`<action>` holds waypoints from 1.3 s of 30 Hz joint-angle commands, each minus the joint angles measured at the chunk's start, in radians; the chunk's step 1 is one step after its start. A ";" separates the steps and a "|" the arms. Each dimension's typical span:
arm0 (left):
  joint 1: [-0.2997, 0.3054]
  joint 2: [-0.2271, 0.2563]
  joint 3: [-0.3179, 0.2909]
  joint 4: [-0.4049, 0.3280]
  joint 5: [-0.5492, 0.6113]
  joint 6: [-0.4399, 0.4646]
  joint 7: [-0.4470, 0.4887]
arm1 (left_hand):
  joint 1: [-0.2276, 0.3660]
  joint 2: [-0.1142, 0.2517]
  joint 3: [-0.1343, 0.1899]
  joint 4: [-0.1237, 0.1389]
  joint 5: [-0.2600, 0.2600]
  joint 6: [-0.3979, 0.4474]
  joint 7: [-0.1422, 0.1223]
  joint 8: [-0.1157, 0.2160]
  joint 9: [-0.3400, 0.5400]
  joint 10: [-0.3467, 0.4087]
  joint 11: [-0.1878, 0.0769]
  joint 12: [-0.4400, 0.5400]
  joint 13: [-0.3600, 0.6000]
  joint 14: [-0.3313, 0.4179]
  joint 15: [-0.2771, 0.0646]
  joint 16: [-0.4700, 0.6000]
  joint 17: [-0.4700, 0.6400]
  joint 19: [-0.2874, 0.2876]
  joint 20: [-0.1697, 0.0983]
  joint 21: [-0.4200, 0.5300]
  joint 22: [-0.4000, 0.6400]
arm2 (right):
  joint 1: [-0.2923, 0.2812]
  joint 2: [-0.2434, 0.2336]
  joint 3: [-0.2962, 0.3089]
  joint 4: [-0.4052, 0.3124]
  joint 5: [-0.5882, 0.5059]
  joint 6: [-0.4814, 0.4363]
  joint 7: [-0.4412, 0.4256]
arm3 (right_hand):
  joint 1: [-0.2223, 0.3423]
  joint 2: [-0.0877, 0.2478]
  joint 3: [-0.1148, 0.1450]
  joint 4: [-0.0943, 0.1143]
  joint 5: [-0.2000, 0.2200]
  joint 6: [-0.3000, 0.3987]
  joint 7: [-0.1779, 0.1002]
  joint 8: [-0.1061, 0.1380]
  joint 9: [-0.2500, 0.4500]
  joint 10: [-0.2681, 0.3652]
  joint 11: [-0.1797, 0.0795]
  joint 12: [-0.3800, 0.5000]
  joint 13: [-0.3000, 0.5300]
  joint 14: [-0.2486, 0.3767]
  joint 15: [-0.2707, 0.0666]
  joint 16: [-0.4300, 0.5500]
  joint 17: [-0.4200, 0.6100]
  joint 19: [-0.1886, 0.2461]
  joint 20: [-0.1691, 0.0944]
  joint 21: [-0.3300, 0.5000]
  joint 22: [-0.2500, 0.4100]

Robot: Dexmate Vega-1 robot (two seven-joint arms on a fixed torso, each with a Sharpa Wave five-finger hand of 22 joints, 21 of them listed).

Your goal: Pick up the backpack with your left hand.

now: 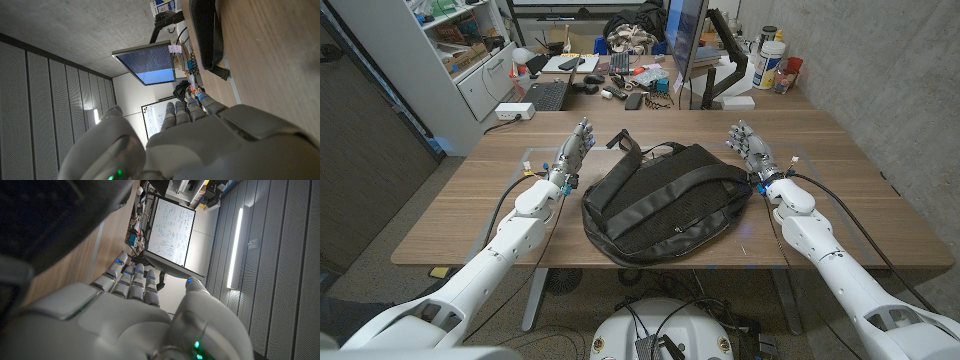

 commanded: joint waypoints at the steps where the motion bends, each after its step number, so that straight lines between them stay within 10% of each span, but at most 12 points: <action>1: 0.019 0.004 -0.016 -0.021 0.014 0.006 -0.014 | 0.010 0.001 0.006 -0.003 0.008 0.006 -0.003 0.005 0.005 0.000 -0.007 0.007 0.004 -0.006 -0.001 0.004 0.001 0.000 -0.010 0.005 0.001 | -0.010 0.060 0.067 -0.005 -0.068 -0.021 0.035 | 0.008 0.004 0.005 -0.004 0.006 0.013 -0.001 0.004 0.003 0.010 0.001 0.005 0.004 0.011 0.002 0.003 0.003 0.010 0.001 -0.002 0.006; 39: 0.166 0.096 -0.075 -0.207 0.079 -0.057 0.011 | 0.031 0.011 0.009 -0.016 0.007 0.002 -0.010 0.003 0.005 0.001 -0.009 0.008 0.004 -0.001 0.000 0.005 0.000 -0.008 0.006 0.004 0.001 | -0.027 0.087 0.084 -0.023 -0.150 0.005 -0.004 | 0.015 0.006 0.007 -0.016 0.006 0.034 -0.011 0.007 0.003 0.032 -0.004 0.009 0.004 0.031 -0.004 0.005 0.001 0.018 0.005 -0.018 0.006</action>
